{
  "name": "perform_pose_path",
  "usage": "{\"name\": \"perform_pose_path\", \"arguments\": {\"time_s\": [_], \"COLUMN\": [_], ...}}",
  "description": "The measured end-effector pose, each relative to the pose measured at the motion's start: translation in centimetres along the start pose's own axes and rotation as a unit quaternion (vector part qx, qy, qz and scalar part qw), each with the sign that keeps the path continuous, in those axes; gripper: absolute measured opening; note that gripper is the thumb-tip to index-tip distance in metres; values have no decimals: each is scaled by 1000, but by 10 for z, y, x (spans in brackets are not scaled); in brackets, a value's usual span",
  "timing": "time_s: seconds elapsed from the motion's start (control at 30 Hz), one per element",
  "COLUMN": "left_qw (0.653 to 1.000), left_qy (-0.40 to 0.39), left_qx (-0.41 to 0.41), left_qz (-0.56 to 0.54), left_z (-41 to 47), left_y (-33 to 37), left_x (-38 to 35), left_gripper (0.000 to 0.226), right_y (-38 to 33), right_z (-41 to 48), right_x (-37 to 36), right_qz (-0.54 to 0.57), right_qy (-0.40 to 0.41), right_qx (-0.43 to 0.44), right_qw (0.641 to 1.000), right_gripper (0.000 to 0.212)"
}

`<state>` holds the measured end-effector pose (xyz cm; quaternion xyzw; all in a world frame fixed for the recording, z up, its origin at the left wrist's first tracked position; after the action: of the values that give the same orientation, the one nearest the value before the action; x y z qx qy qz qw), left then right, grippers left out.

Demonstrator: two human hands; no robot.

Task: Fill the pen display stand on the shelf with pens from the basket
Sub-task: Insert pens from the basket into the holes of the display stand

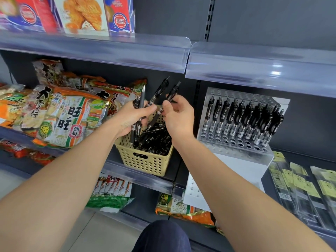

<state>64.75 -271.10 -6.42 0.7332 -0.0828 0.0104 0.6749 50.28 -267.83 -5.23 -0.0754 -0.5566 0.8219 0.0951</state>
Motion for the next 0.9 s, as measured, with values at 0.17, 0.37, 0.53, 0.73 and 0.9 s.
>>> {"name": "perform_pose_path", "arguments": {"time_s": [0.17,0.37,0.53,0.73,0.9], "left_qw": [999,997,996,972,948], "left_qy": [-11,-77,5,53,69], "left_qx": [27,21,58,59,99], "left_qz": [-18,-11,-66,-220,-293], "left_z": [-6,-20,-20,-22,-22], "left_y": [6,7,8,20,9], "left_x": [-11,-34,-36,-44,-50], "left_gripper": [69,25,41,13,15], "right_y": [-2,0,-4,7,5], "right_z": [1,-4,-13,-31,-37], "right_x": [6,19,30,21,24], "right_qz": [3,59,20,-96,-169], "right_qy": [-29,-50,-69,-165,-182], "right_qx": [-13,-60,-49,-56,-12], "right_qw": [1000,995,996,980,969], "right_gripper": [38,30,21,15,12]}}
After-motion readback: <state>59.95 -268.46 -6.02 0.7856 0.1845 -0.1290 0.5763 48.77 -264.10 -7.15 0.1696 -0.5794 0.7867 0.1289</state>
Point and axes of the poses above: each hand's wrist, its own z-axis towards the middle knuckle, its own x-axis out of the back of the hand, y = z × x, the point moved 5 cm from there along z, towards the middle knuckle, and after that the axes turned 9 degrees about x, right-handed, at the moved point
